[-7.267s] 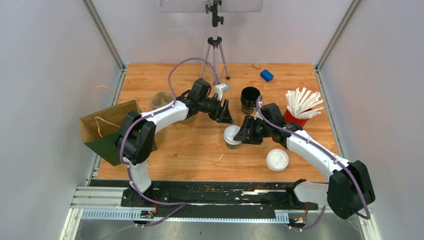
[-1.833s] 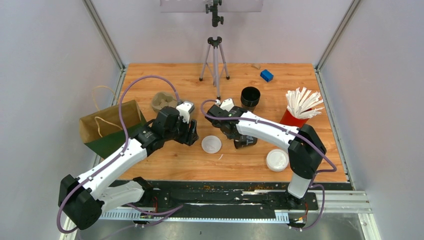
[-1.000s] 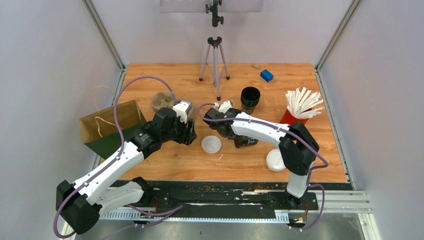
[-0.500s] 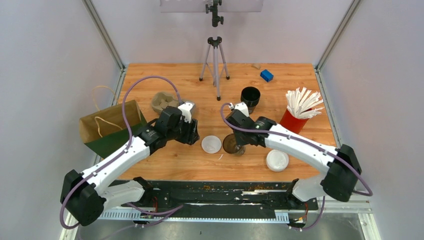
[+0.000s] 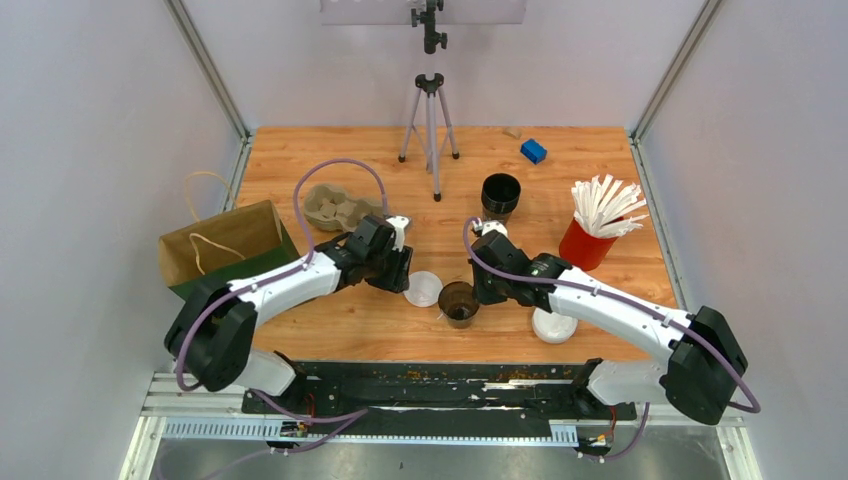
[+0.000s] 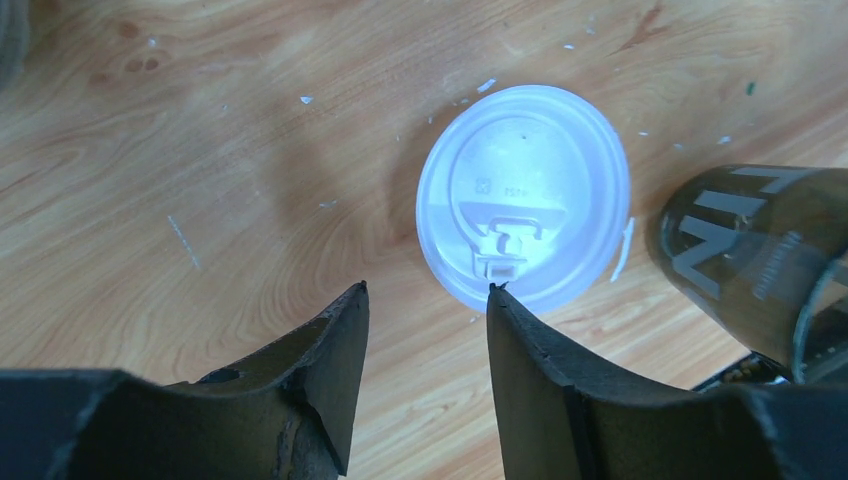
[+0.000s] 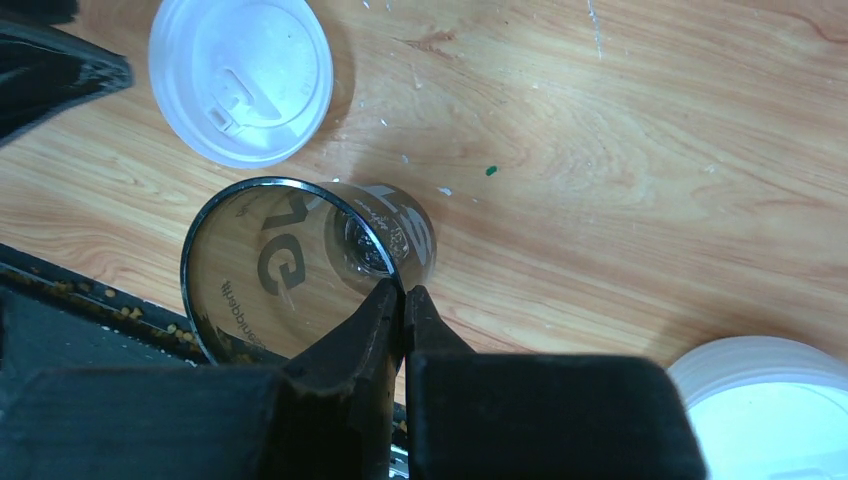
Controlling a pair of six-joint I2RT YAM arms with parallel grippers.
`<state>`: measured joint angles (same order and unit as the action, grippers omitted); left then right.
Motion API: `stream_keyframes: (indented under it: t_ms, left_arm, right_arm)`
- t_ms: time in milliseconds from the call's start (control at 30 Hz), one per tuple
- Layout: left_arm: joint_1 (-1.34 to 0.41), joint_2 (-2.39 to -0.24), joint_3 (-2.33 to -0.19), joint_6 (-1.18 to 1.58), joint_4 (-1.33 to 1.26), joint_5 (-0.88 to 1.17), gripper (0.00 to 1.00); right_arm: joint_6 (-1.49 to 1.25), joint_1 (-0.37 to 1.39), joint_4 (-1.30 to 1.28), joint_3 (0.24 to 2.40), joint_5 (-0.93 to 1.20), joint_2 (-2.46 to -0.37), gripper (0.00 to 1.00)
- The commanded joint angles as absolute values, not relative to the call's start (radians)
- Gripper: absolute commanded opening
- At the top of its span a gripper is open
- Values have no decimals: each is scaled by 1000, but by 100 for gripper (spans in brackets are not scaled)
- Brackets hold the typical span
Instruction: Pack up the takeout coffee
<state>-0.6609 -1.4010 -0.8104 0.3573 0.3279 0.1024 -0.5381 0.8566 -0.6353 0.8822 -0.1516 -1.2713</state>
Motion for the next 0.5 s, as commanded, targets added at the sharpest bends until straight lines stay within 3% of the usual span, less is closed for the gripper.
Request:
stream_keyframes:
  t_ms: [0,267,333,467]
  left_arm:
    - [-664,-1462,-849,344,255,86,53]
    - [-664,-1566,-873,331,232,80,47]
    - [-664,-1586,-881,328,234,81,40]
    - [-665,-1594,-904,316,259,91,7]
  right_arm:
    - [-551,830,-535,862,-107,-1247,2]
    - [-537,821,-535,872,-104,-1246,12]
    - [-537,820,-548,880,-111,-1237,19]
    - [-532,820,-598,910,-122,-1199,37]
